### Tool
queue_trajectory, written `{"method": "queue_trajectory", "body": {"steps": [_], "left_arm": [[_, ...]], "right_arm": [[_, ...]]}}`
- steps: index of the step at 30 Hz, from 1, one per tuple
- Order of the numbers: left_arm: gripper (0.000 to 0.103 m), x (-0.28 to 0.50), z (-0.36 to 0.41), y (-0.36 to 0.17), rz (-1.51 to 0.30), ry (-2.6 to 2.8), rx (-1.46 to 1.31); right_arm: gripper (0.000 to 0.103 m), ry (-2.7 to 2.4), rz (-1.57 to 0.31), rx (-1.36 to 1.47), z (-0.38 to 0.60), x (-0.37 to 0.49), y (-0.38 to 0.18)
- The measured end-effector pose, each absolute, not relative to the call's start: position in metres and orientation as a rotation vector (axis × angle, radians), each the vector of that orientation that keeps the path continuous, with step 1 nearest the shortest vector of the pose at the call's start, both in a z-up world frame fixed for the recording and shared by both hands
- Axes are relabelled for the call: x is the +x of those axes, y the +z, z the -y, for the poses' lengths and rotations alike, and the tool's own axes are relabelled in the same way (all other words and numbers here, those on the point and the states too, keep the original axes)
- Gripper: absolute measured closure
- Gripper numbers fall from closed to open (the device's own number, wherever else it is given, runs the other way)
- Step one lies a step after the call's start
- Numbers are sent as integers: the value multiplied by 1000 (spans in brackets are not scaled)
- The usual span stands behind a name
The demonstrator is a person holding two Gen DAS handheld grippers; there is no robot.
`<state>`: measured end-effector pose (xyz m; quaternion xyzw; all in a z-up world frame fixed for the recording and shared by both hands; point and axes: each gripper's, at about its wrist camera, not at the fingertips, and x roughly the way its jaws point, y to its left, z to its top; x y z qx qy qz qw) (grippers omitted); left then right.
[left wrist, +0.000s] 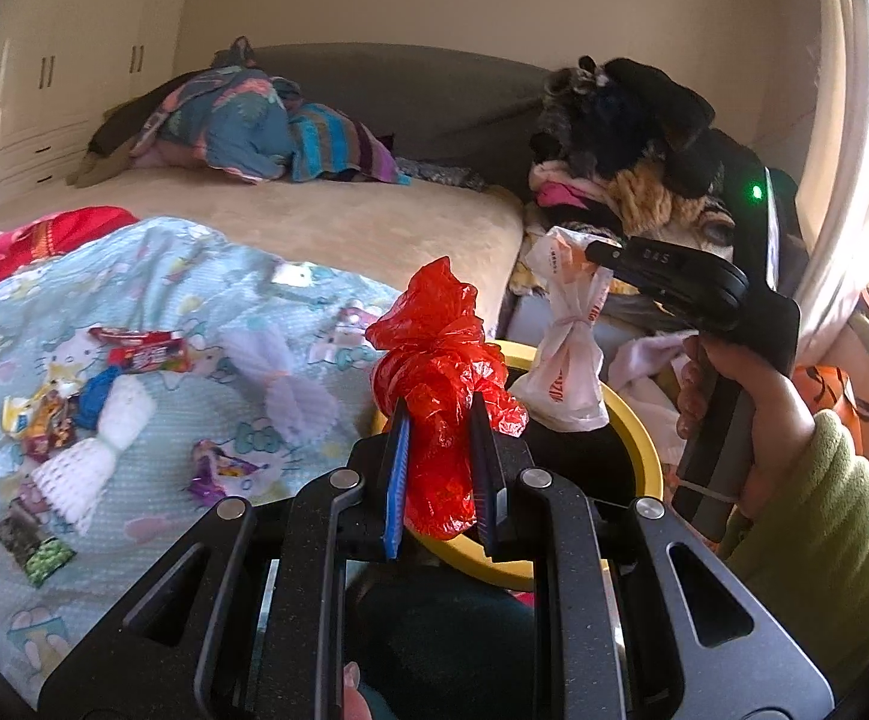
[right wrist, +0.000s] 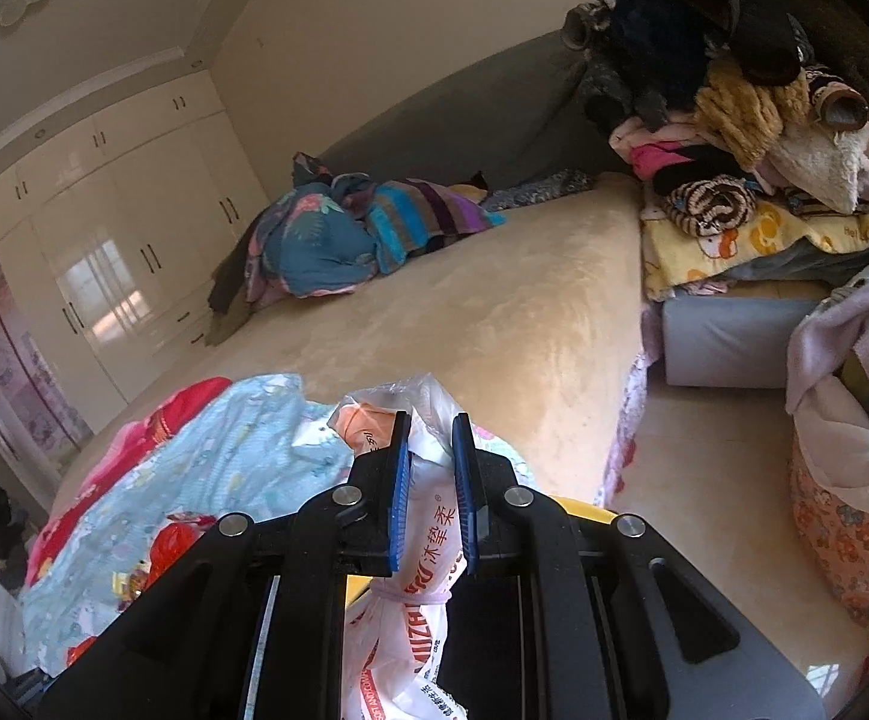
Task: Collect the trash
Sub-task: 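Open the left tool over the yellow bin while the right tool drops the white bag, then move both tools back over the blanket toward the remaining wrappers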
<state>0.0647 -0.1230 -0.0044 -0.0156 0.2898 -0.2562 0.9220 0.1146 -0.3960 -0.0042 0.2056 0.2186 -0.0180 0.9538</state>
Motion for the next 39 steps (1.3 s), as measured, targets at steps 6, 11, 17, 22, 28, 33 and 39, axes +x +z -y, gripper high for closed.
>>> {"method": "queue_trajectory", "body": {"steps": [6,11,17,22,28,33,39], "left_arm": [[90,69,140,-13,-620,-548,-4],[90,77,154,-23,-648,-565,7],[31,87,163,-27,-638,-563,-4],[10,87,154,-23,-612,-525,-24],[10,86,131,-14,-581,-449,-58],[10,87,112,-10,-575,-390,-95],[10,84,93,-2,-549,-344,-125]], "right_arm": [[89,-12,-510,398,399,121,-17],[87,23,-574,407,402,128,-26],[45,11,-633,422,403,131,-36],[36,-5,-612,386,396,129,-34],[30,24,-576,344,381,126,-27],[27,60,-556,310,363,123,-19],[26,107,-534,269,340,120,-9]]}}
